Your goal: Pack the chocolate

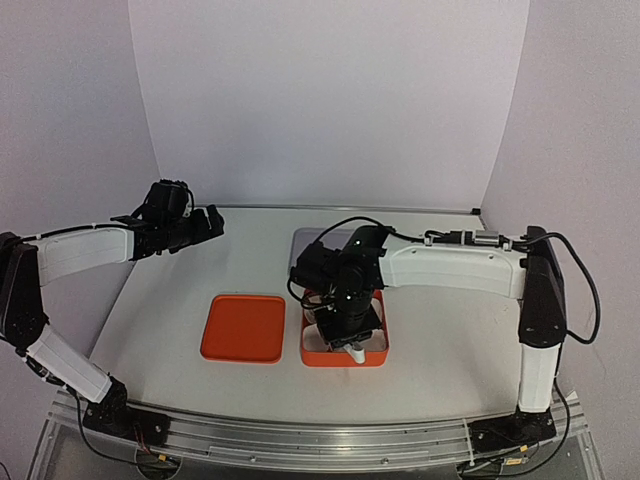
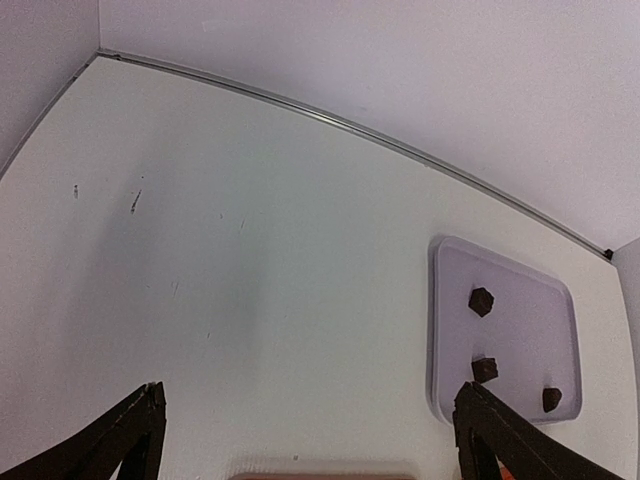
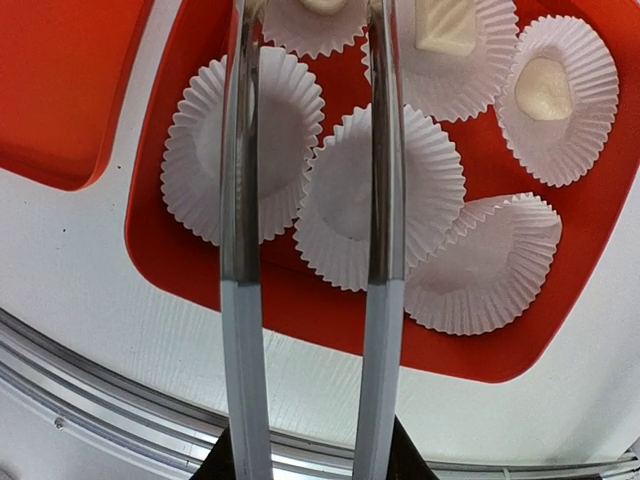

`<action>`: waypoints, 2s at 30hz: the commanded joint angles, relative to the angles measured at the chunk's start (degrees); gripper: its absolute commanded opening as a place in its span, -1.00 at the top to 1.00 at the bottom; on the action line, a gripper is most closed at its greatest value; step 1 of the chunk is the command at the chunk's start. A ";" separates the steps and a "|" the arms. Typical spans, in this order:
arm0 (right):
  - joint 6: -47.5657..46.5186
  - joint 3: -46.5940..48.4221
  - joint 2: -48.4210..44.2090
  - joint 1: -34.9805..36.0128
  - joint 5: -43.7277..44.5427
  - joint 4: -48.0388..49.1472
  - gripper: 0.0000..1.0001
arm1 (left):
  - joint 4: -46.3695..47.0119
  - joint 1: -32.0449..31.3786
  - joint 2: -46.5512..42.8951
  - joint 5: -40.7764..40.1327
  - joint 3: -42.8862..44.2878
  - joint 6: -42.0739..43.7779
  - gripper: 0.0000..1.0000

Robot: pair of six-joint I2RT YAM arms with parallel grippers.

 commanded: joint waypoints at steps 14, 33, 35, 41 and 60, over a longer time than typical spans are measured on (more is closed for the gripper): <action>-7.54 -4.66 -19.60 -0.03 2.76 0.11 0.42 | 1.99 0.31 -1.40 1.29 0.51 0.31 -0.99; -27.78 3.41 -11.48 -29.42 -9.05 -8.85 0.43 | -2.79 0.31 2.83 0.58 6.13 -6.07 -0.99; -28.33 3.43 -10.34 -30.26 -9.30 -10.88 0.43 | -4.30 0.31 3.90 0.55 7.63 -6.11 -0.99; -31.07 3.75 -7.26 -30.76 -9.43 -12.76 0.38 | -8.28 0.30 7.33 0.43 11.66 -6.69 -0.99; -33.20 12.15 2.74 -30.81 -4.02 -17.83 0.32 | -9.91 0.30 9.21 -1.12 12.75 -8.26 -0.99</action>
